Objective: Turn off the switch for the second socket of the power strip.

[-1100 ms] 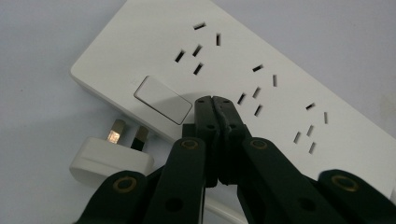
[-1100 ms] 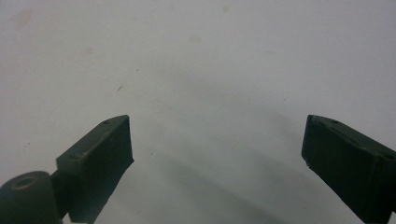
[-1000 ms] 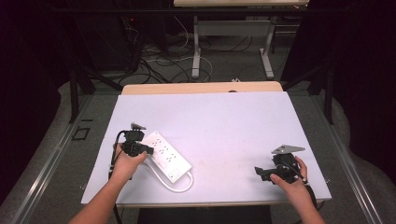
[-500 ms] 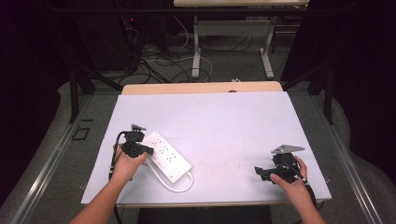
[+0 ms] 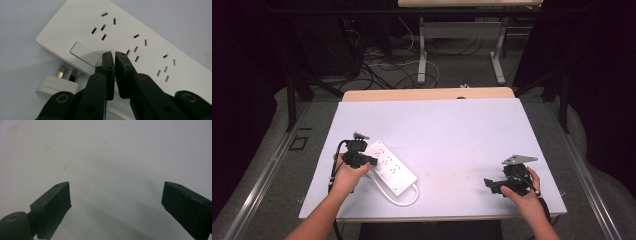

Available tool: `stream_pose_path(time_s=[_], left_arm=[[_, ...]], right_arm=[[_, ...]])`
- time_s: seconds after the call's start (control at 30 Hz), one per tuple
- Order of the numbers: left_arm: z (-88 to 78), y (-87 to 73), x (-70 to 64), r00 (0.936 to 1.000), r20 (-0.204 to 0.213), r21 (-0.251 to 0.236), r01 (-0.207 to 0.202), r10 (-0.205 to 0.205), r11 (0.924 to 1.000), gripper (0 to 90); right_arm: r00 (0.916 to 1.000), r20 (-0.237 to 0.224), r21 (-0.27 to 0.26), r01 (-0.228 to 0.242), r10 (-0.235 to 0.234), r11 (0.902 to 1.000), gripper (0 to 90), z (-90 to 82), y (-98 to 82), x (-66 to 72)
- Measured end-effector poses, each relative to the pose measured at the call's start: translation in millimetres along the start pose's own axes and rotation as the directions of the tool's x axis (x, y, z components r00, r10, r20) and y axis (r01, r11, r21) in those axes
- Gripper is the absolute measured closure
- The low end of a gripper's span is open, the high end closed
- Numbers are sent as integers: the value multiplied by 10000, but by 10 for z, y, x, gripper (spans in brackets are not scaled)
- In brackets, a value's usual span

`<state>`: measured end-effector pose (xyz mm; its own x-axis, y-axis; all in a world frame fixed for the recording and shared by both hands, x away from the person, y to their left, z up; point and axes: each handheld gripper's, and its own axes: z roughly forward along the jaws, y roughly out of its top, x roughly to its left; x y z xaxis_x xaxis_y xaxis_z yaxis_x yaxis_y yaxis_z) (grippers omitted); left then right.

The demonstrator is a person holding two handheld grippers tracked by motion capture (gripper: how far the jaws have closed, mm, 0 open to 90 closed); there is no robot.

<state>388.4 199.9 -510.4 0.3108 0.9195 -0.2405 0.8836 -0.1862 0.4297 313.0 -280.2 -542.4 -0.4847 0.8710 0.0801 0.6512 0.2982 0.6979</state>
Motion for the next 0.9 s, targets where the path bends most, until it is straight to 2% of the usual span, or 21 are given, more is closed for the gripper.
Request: stream_pose_path(time_s=[0.17, 0.23, 0.57, 0.7, 0.73, 0.8, 0.83, 0.9], left_arm=[[-29, 30, -5, 10000, -18, -20, -38, 38, 10000, 843], [-33, 37, -10, 10000, -33, -169, -7, 6, 9999, 836], [-92, 83, -18, 10000, 6, -93, -98, 98, 9999, 798], [-107, 96, -20, 9999, 44, -158, -113, 113, 9998, 784], [-109, 97, -22, 9999, 52, -297, -109, 111, 9995, 772], [-122, 104, -19, 9998, 121, -203, -159, 161, 9997, 758], [-120, 100, -28, 9999, 79, -403, -116, 119, 9991, 751], [-125, 100, -29, 9999, 95, -425, -135, 139, 9990, 735]], right_arm=[[10000, -8, 1, -19, 19, 10000, 82, 1, 0, -1], [10000, -10, -7, 21, -21, 10000, 83, 5, -1, -4], [10000, -19, -9, -2, 2, 10000, 83, 4, -1, -2], [10000, -16, 0, 1, -1, 10000, 83, 5, -2, -4], [10000, -30, -12, -12, 12, 10000, 83, 3, -1, -4], [10000, -28, -16, -12, 12, 10000, 83, 3, 0, -5], [10000, -21, -27, 5, -5, 10000, 83, 5, -1, -7], [10000, -20, -22, 9, -9, 10000, 83, 5, -1, -7]])
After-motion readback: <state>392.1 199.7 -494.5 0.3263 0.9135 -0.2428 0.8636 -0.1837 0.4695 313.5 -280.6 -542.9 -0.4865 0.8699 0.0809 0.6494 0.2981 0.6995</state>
